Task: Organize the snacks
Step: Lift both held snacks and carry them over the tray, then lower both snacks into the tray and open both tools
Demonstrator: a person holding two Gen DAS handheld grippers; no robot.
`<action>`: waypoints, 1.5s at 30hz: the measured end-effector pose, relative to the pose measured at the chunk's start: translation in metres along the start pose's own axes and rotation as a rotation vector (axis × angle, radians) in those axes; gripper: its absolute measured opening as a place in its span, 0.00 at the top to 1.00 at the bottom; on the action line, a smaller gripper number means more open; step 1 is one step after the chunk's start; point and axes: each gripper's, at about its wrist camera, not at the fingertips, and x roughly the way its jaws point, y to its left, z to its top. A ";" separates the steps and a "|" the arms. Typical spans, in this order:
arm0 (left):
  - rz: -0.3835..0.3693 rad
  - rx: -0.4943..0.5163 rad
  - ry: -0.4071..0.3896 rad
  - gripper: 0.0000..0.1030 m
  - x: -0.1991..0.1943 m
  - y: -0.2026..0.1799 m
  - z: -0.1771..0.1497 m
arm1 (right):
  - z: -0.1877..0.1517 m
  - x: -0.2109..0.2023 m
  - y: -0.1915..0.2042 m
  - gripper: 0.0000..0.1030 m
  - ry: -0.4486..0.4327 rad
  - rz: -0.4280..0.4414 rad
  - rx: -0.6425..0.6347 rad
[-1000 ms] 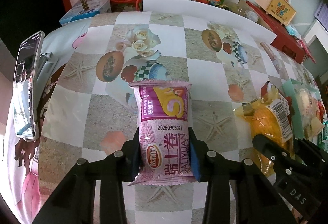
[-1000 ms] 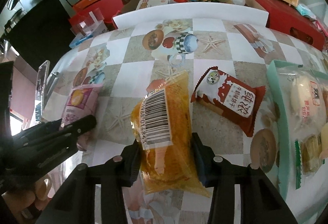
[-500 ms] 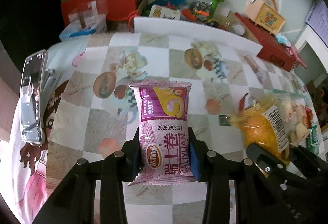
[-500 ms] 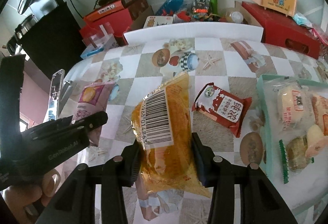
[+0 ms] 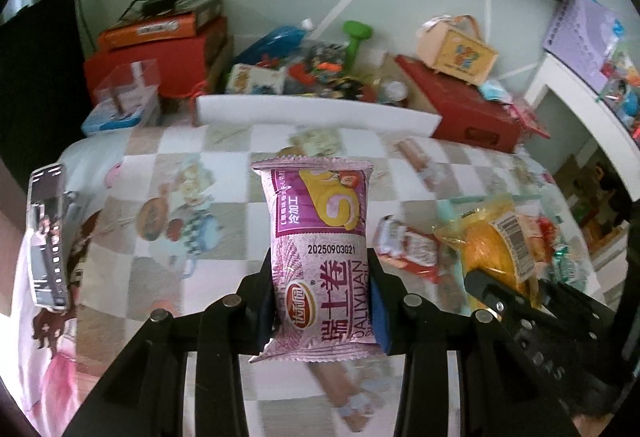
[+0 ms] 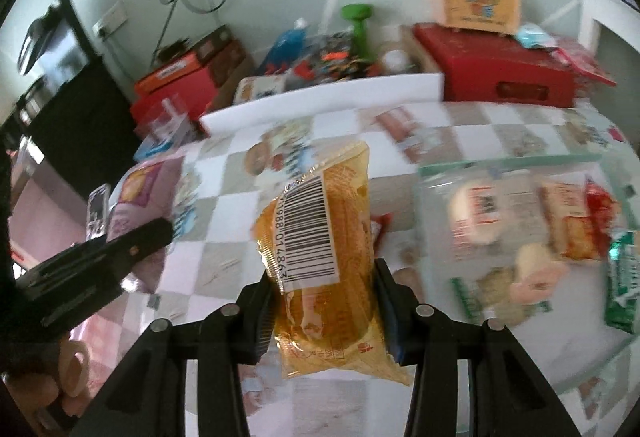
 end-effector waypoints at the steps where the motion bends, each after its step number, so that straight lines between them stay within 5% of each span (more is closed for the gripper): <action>1: -0.017 0.002 0.000 0.61 0.000 -0.005 0.000 | 0.001 -0.003 -0.007 0.55 -0.007 -0.019 0.009; 24: -0.184 0.255 0.045 0.61 0.015 -0.139 -0.034 | -0.004 -0.075 -0.167 0.55 -0.108 -0.316 0.330; 33: -0.194 0.364 0.095 0.61 0.039 -0.185 -0.063 | -0.016 -0.082 -0.201 0.55 -0.097 -0.307 0.415; 45: -0.199 0.329 0.144 0.61 0.067 -0.193 -0.077 | -0.026 -0.050 -0.213 0.55 -0.009 -0.256 0.447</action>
